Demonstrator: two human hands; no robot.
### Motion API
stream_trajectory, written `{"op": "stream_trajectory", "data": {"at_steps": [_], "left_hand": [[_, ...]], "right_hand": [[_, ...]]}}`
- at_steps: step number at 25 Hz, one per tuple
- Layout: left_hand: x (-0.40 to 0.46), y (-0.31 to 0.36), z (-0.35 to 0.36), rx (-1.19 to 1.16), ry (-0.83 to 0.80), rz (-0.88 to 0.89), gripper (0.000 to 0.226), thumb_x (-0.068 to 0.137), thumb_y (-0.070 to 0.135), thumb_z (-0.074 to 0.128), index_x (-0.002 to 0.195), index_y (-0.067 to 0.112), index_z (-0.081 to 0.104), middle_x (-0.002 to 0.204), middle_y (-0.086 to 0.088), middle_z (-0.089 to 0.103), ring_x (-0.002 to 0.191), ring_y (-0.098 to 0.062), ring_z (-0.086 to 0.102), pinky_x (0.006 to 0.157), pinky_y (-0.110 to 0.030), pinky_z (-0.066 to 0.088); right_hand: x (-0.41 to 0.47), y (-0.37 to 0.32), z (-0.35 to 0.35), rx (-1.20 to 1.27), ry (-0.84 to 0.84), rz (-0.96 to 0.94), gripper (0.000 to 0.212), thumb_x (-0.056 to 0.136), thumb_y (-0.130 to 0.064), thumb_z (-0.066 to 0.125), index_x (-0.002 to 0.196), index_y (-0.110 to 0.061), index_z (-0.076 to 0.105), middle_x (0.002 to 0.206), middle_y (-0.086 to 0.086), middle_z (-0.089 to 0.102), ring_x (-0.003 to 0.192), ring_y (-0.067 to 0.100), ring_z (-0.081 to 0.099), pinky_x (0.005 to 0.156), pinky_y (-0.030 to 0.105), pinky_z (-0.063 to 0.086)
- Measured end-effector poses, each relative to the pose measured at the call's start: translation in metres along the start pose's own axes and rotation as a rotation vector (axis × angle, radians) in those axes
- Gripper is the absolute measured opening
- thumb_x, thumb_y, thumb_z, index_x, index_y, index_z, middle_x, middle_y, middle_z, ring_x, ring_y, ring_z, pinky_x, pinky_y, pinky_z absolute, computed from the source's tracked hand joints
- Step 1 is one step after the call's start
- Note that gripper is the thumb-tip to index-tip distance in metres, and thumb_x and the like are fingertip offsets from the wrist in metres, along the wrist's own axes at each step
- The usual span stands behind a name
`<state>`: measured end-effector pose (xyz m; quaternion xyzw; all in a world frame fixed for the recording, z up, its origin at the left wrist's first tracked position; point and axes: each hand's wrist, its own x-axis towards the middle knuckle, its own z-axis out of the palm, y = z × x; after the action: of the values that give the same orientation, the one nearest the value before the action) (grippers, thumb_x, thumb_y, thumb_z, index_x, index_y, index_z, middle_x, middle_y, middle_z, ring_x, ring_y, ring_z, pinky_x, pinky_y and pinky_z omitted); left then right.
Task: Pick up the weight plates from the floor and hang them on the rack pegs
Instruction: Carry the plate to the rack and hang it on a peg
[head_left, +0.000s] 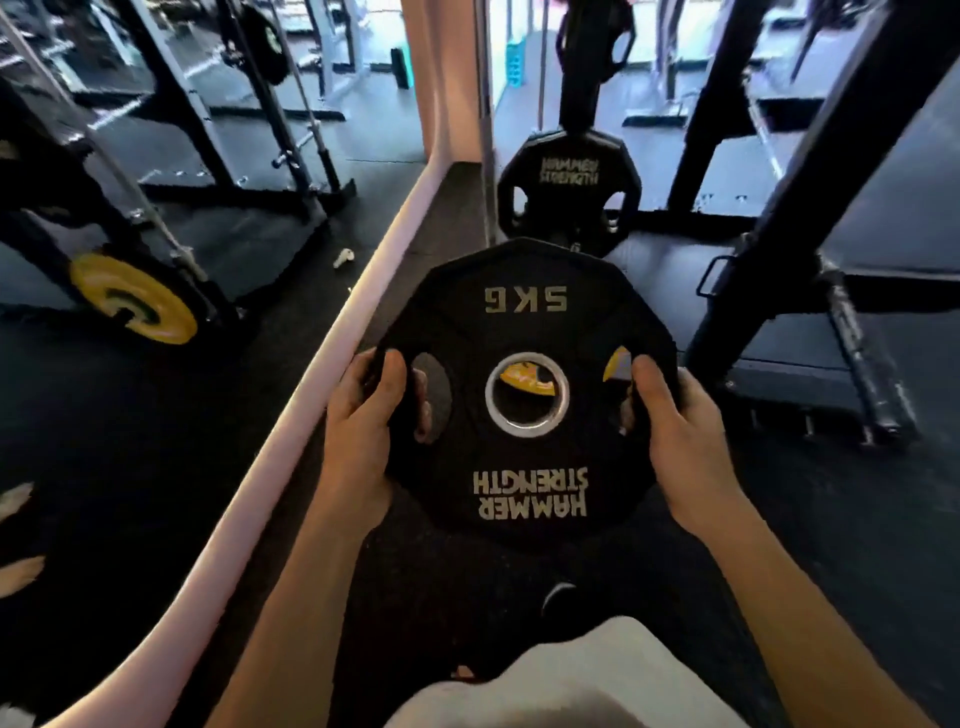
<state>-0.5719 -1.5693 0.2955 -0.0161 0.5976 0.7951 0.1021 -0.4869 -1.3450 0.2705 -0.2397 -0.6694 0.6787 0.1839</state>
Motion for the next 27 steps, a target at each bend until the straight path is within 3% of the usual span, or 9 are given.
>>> {"op": "stream_trajectory", "data": {"at_steps": [3,7,10,14,20,27], "left_hand": [[0.040,0.006,0.018,0.002,-0.095,0.019,0.013,0.098,0.024,0.055,0.099,0.013,0.062,0.082,-0.003,0.065,0.074,-0.019,0.058,0.069,-0.034,0.048],[0.105,0.020,0.053,0.004,-0.171,0.115,0.013,0.099,0.022,0.053,0.094,0.013,0.061,0.079,-0.001,0.064,0.064,-0.013,0.058,0.058,-0.025,0.047],[0.162,0.046,0.091,-0.008,-0.178,0.168,0.014,0.099,0.021,0.053,0.091,0.016,0.063,0.076,0.003,0.067,0.064,-0.010,0.061,0.060,-0.024,0.049],[0.220,0.079,0.137,-0.078,-0.200,0.258,0.013,0.099,0.018,0.053,0.095,0.016,0.065,0.082,0.003,0.069,0.074,-0.010,0.065,0.069,-0.024,0.052],[0.318,0.135,0.194,-0.086,-0.285,0.397,0.015,0.096,0.028,0.057,0.096,0.015,0.062,0.080,0.000,0.063,0.062,-0.012,0.056,0.060,-0.022,0.044],[0.420,0.194,0.254,-0.112,-0.378,0.577,0.019,0.100,0.030,0.052,0.090,0.014,0.057,0.063,0.001,0.055,0.045,-0.012,0.046,0.045,-0.025,0.036]], "right_hand": [[0.025,-0.007,0.002,0.005,0.090,-0.033,0.033,0.093,-0.047,0.053,0.077,-0.018,0.055,0.065,-0.007,0.057,0.061,0.004,0.055,0.067,0.028,0.046],[0.083,-0.024,0.005,0.021,0.150,-0.104,0.031,0.093,-0.047,0.052,0.083,-0.019,0.058,0.070,-0.009,0.060,0.063,-0.001,0.058,0.063,0.019,0.048],[0.153,-0.053,0.009,0.006,0.161,-0.160,0.035,0.092,-0.050,0.051,0.091,-0.016,0.061,0.072,-0.008,0.062,0.068,0.005,0.060,0.071,0.028,0.051],[0.225,-0.099,0.007,0.030,0.164,-0.232,0.036,0.089,-0.053,0.052,0.095,-0.019,0.062,0.073,-0.010,0.068,0.069,0.005,0.065,0.066,0.023,0.051],[0.319,-0.170,0.014,-0.001,0.192,-0.394,0.046,0.082,-0.062,0.050,0.082,-0.017,0.058,0.069,0.000,0.059,0.065,0.013,0.057,0.066,0.037,0.047],[0.414,-0.238,0.029,-0.011,0.248,-0.553,0.043,0.094,-0.051,0.047,0.087,-0.009,0.055,0.068,0.002,0.056,0.061,0.011,0.053,0.056,0.024,0.046]]}}
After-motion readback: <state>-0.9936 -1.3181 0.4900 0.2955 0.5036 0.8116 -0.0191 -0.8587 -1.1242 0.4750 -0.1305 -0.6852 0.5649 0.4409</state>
